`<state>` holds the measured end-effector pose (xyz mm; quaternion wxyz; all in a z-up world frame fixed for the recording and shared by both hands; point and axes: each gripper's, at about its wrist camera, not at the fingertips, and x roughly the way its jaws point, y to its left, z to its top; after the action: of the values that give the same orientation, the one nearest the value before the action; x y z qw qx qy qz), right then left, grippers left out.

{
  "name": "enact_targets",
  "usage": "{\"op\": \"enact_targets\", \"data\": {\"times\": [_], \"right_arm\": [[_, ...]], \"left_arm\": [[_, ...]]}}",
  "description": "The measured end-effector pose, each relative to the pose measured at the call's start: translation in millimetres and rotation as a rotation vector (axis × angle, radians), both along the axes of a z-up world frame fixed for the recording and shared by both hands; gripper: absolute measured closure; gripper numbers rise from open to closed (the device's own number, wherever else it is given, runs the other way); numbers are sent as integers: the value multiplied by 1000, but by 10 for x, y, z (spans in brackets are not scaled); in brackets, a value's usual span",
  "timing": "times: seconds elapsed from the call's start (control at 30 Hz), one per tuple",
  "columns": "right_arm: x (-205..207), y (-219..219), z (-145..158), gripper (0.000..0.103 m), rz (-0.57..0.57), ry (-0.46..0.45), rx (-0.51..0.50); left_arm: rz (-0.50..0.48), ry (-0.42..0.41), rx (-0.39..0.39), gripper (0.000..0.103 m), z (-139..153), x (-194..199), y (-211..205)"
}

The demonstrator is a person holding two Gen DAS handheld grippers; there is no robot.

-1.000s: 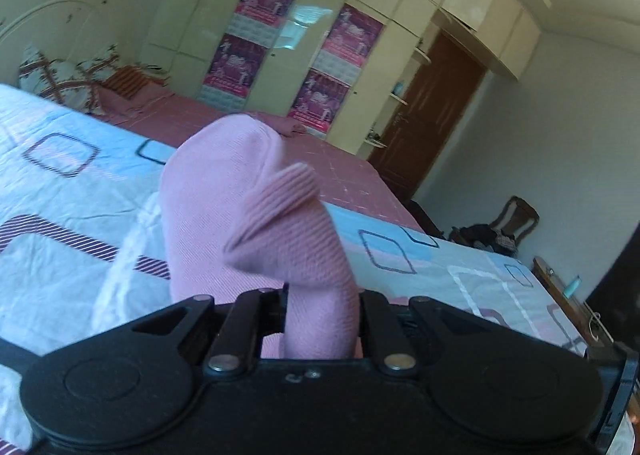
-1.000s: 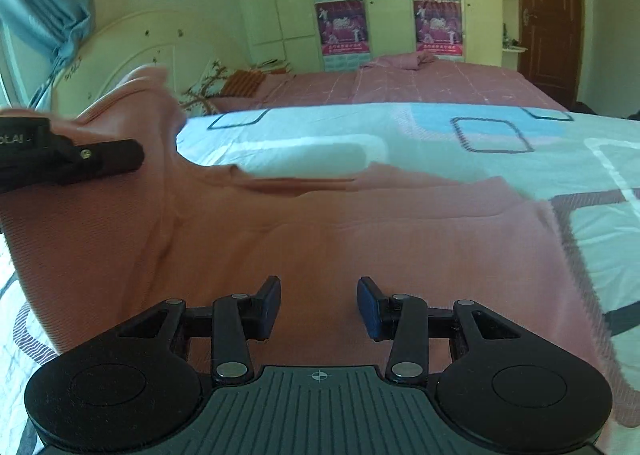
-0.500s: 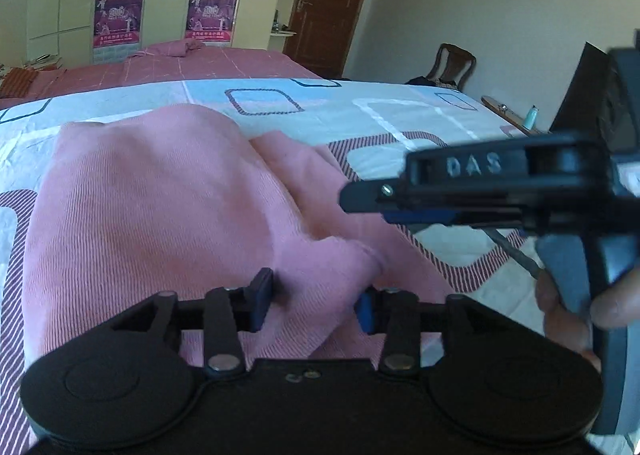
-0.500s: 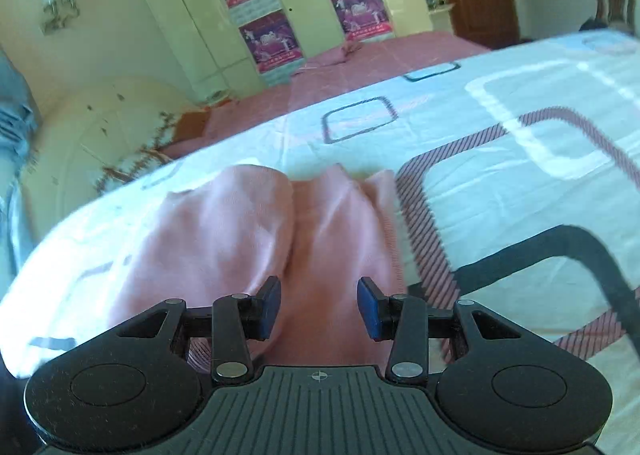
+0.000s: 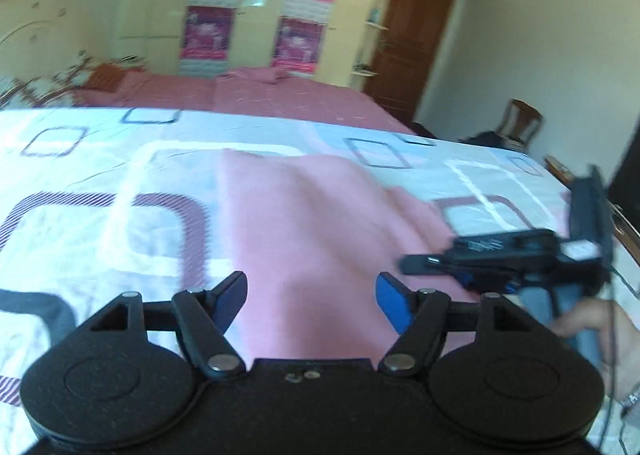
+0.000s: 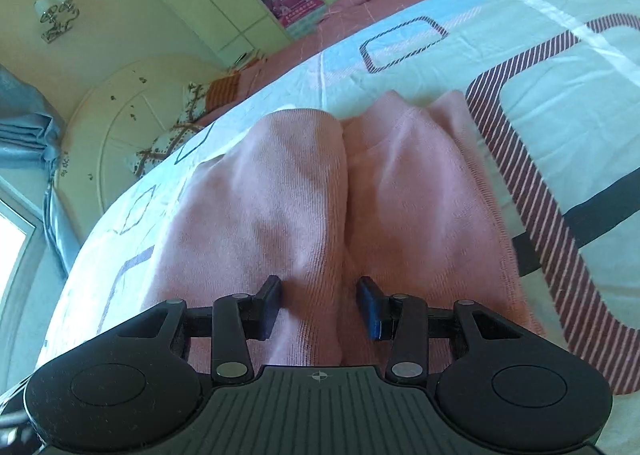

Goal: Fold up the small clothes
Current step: 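Close the right gripper on the end of the folded bundle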

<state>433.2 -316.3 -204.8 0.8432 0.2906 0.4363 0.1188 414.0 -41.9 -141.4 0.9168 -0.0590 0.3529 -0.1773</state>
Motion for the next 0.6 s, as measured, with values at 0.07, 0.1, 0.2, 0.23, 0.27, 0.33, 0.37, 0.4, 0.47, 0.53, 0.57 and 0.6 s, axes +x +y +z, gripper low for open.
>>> {"op": "enact_targets", "data": {"times": [0.07, 0.1, 0.2, 0.23, 0.27, 0.33, 0.37, 0.4, 0.47, 0.53, 0.57, 0.6], "right_arm": [[9, 21, -5, 61, 13, 5, 9], [11, 31, 3, 61, 22, 4, 11], [38, 78, 59, 91, 51, -18, 1], [43, 104, 94, 91, 59, -30, -11], [51, 137, 120, 91, 73, -43, -19], [75, 188, 143, 91, 81, -59, -40], [92, 221, 138, 90, 73, -67, -73], [94, 237, 119, 86, 64, -70, -87], [125, 243, 53, 78, 60, -47, -61], [150, 255, 7, 79, 63, -28, -47], [156, 252, -1, 79, 60, -22, -40], [162, 232, 6, 89, 53, -20, -30]], "left_arm": [[56, 35, -21, 34, -66, 110, 105], [77, 56, -29, 34, -96, 161, 140], [116, 98, -59, 35, -191, 265, 219], [117, 105, -67, 35, -216, 295, 213], [122, 112, -75, 34, -247, 272, 280], [125, 129, -92, 32, -288, 295, 291], [127, 133, -101, 31, -306, 280, 311], [128, 135, -105, 30, -321, 301, 298], [123, 138, -104, 30, -342, 331, 260], [118, 141, -102, 30, -364, 361, 224], [117, 141, -101, 30, -369, 371, 210], [116, 140, -102, 30, -369, 378, 198]]}}
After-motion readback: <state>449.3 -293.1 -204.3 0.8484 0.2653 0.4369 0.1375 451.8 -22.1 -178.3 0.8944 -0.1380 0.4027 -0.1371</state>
